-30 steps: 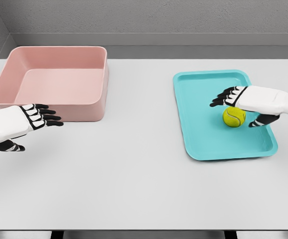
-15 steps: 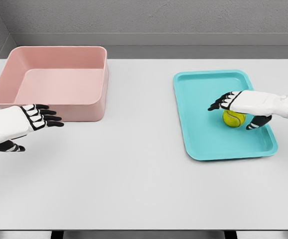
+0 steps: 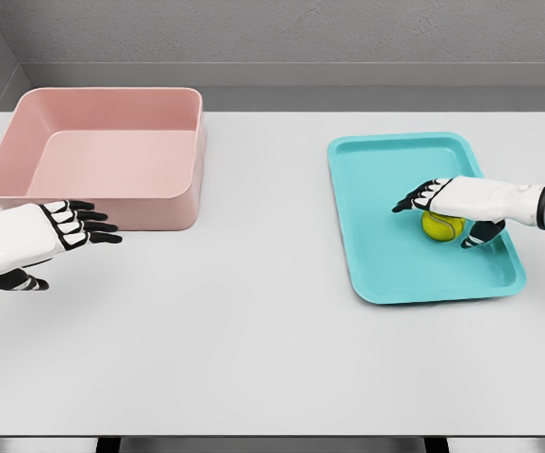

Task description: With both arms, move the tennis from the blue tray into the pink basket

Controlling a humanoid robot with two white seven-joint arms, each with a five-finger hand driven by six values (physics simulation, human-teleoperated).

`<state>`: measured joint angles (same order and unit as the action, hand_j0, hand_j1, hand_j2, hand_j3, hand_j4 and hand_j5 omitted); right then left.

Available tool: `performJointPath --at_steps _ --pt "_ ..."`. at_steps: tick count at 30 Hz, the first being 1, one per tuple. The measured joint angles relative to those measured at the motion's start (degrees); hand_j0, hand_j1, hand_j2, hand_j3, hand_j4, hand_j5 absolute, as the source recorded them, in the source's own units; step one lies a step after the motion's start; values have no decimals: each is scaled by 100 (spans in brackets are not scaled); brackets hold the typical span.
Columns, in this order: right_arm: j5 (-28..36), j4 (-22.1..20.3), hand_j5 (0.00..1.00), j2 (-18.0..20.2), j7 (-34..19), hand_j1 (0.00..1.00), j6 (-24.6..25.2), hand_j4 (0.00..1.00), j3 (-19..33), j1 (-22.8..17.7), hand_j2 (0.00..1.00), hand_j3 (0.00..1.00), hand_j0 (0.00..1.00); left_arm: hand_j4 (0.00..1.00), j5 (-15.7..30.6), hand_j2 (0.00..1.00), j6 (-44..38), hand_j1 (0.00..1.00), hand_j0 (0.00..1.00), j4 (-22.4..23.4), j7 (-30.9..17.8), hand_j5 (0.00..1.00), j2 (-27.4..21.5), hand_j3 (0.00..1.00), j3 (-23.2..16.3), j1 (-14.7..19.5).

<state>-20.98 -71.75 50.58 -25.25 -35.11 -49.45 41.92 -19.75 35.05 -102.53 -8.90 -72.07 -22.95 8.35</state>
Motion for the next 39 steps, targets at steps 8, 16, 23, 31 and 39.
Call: performJointPath --at_steps 8,16,23,31,39 --pt "-24 135 91 -62 0 91 0 91 7 0 91 91 91 100 -4 100 0 100 100 -3 -1 100 6 100 0 0" --pt "-55 136 80 -79 0 80 0 80 9 -9 80 80 80 100 -1 100 0 100 100 -3 -1 100 15 100 -1 0" --pt "-64 121 74 -80 -105 74 1 74 10 -35 74 74 74 100 2 100 0 100 100 -9 -1 100 18 100 -1 0" --pt "-24 127 59 -79 -111 59 10 59 23 -26 59 59 59 100 -17 100 0 100 100 4 -8 100 -38 100 -61 -9" --pt "-32 135 50 -78 -116 50 4 50 58 -35 50 50 50 100 258 100 0 100 100 89 11 100 -283 100 -617 -9"
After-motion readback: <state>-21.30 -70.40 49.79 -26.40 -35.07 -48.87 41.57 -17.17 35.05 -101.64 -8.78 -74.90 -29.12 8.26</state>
